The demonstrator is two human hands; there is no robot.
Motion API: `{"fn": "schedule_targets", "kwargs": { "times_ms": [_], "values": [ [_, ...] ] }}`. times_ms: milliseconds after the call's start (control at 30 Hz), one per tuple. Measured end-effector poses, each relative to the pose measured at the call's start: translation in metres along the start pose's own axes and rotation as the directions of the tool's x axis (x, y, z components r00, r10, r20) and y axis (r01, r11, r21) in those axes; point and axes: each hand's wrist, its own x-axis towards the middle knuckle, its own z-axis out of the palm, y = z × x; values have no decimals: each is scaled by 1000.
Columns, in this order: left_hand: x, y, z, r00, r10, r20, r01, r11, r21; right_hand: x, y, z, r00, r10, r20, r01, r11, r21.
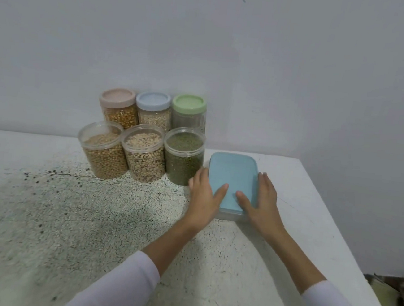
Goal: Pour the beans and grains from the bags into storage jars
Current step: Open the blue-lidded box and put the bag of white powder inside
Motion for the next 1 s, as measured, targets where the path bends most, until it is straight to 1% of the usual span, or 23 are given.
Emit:
{"fn": "schedule_targets", "kwargs": {
  "times_ms": [33,67,100,167,233,267,333,400,467,533,600,633,700,733,800,1000],
  "values": [
    [-4,1,-4,992,127,-2,-126,984,130,-4,1,-2,993,-112,-26,109,989,-103],
    [-9,1,-8,967,245,62,-253,938,236,-8,2,-4,966,-257,-12,251,950,-184],
    [-15,2,-12,932,321,169,-360,876,321,-12,3,-5,926,-375,44,374,894,-249],
    [-24,-4,-13,867,336,368,-483,751,451,-17,10,-3,861,-474,182,506,775,-377],
    [-25,-11,-12,834,335,439,-547,614,570,-16,17,3,812,-545,209,563,636,-528],
    [-24,-13,-9,832,348,432,-554,555,620,-13,22,6,794,-576,195,571,596,-565],
    [-16,-15,-3,829,352,436,-558,464,688,-6,28,10,773,-619,135,568,581,-583],
    [-8,-13,1,805,394,444,-586,407,701,2,29,13,765,-638,85,552,582,-598],
    [1,-13,3,777,429,461,-618,381,687,10,28,15,770,-633,78,535,574,-619],
    [11,-8,2,779,439,448,-606,341,718,21,24,15,786,-609,104,521,563,-642],
    [19,-1,0,834,378,401,-538,399,742,34,21,14,802,-585,120,512,570,-643],
    [22,0,2,852,339,399,-516,415,749,40,20,13,809,-573,130,510,576,-639],
    [28,7,3,885,243,397,-465,405,788,49,18,12,821,-551,152,509,585,-631],
    [33,10,5,897,224,380,-441,406,801,54,18,11,823,-545,158,511,590,-625],
    [40,13,7,899,233,371,-435,377,817,62,17,11,832,-526,177,513,605,-609],
    [56,17,8,911,185,368,-412,405,817,80,18,12,863,-458,214,494,674,-550]
  ]
}}
